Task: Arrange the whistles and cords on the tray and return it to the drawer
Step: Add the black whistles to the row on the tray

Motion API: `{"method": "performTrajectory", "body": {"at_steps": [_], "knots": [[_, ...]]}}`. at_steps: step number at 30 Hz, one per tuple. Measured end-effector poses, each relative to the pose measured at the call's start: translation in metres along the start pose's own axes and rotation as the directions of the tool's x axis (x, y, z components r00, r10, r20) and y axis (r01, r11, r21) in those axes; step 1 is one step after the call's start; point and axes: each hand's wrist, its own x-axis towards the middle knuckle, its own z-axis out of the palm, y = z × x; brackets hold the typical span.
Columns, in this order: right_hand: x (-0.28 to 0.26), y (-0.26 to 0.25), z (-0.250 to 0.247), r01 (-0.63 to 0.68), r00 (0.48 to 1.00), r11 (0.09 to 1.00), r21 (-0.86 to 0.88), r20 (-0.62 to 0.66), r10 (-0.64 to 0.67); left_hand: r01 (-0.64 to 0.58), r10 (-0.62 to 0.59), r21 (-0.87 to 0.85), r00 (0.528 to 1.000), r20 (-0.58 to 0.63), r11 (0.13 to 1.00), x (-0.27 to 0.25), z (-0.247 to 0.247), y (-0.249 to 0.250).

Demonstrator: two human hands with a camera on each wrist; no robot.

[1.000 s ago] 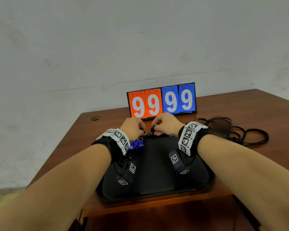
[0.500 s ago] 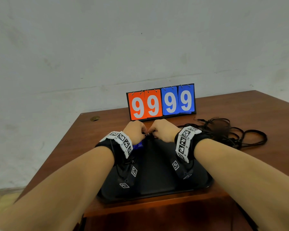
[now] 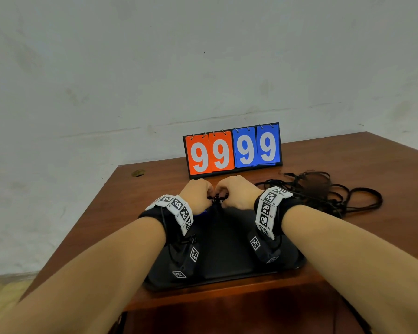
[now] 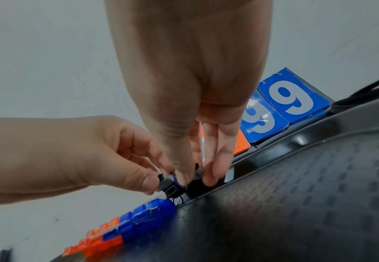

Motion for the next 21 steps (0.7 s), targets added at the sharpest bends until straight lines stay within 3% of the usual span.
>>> {"method": "performTrajectory", "body": {"at_steps": [21], "knots": [[0.0065, -0.0104, 0.0082, -0.027, 0.998, 1.0, -0.016, 0.048, 0.028, 0.019, -0.025, 0.068, 0.995, 0.095, 0.998, 0.0001, 0.003, -0.0017]]}}
